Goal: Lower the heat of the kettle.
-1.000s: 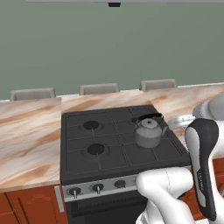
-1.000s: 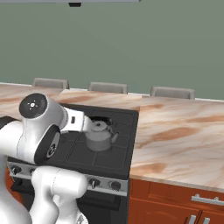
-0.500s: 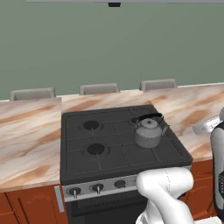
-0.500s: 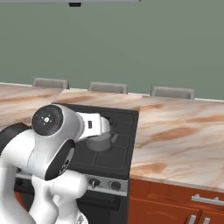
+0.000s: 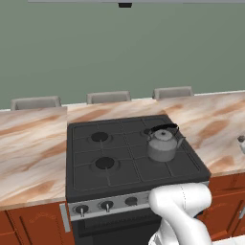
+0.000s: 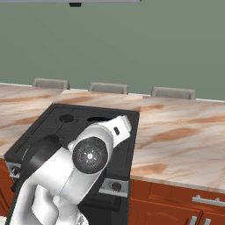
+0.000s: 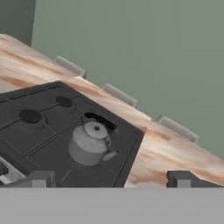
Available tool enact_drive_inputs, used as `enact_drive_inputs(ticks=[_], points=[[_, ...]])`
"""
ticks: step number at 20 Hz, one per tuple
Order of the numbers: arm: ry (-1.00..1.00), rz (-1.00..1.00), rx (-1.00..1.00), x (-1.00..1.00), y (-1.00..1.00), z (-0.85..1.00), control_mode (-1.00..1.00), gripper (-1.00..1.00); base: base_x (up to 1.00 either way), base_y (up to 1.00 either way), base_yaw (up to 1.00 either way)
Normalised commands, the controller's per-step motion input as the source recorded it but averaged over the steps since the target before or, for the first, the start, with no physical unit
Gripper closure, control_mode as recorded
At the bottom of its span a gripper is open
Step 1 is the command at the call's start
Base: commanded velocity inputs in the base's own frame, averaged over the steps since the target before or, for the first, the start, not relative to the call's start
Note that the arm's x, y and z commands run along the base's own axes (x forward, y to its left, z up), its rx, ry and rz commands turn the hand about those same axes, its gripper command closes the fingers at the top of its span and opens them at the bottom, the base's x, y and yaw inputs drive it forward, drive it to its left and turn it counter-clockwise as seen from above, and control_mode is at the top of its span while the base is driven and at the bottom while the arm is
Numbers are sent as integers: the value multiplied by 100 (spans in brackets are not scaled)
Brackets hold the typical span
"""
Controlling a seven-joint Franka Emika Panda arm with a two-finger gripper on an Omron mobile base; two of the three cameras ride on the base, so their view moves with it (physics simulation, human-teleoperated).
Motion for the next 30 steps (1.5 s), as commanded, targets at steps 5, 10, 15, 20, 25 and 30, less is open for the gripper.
enact_drive_inputs(ticks=[5,10,15,20,25,30], points=[[-19,31,-22,0,-22,-7,-100,-100,0,0,0],[-14,32,-27,0,-11,-10,-100,-100,0,0,0],[-9,33,-33,0,-8,-20,-100,-100,0,0,0],[-15,28,-38,0,-1,-44,-100,-100,0,0,0],[-39,10,-32,-17,0,-76,-100,-100,0,0,0],[-59,-3,-18,-41,9,-87,-100,-100,0,0,0]])
